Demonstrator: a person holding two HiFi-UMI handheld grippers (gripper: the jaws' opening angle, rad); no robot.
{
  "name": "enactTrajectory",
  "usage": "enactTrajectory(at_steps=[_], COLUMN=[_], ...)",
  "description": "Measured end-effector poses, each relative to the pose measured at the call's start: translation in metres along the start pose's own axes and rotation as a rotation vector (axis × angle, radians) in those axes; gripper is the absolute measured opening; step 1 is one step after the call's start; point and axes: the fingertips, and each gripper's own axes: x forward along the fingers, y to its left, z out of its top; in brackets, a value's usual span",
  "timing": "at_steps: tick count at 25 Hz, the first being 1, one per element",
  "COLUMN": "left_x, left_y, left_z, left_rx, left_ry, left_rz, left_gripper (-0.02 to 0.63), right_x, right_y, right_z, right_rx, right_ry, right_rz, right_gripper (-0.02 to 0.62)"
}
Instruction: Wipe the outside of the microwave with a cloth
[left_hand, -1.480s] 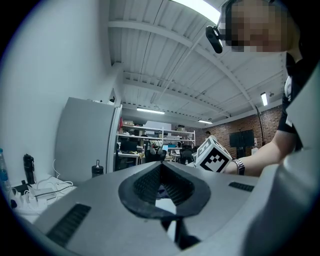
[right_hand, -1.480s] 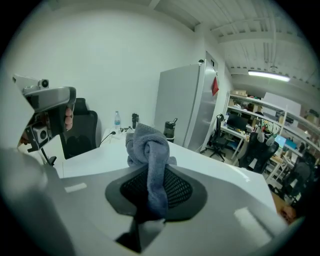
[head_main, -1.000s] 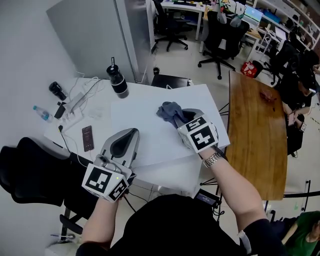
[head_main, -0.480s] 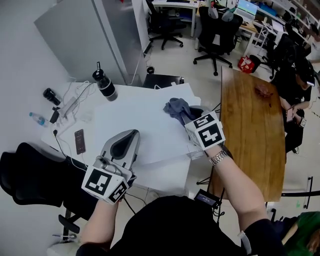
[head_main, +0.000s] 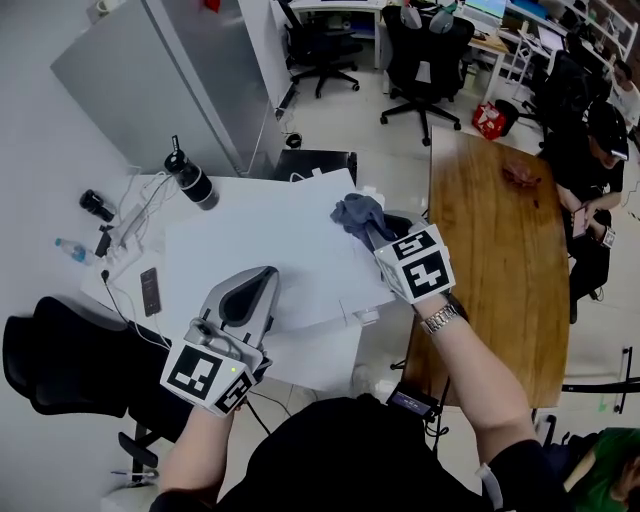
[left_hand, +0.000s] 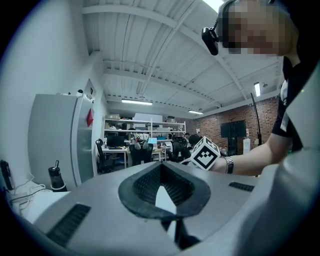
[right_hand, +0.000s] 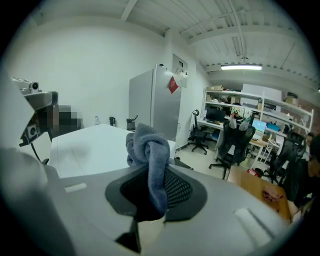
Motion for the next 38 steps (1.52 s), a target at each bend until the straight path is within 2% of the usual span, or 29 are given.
enactTrajectory(at_steps=[20, 32, 38], left_x=[0.036, 0.038, 0.035], left_y=[-0.029, -0.033, -0.03], left_z=[-0.012, -0.022, -0.023], left_rx=[0.005, 0.014, 0.013], left_ry=[0.064, 0.102, 0.124], left_rz=[0.055, 0.077, 0.099], left_gripper=[0.005, 0.005, 0.005], right_x=[0.021, 0.048, 0.066], right_y=[-0.033, -0.035, -0.035], right_z=[-0.038, -0.082, -0.107], right_rx=[0.145, 0.246, 0.276], right_ry=[-0.073, -0.033, 0.019], right_rz=[0.093, 0.128, 0.131], right_gripper=[0.067, 0.067, 0.066])
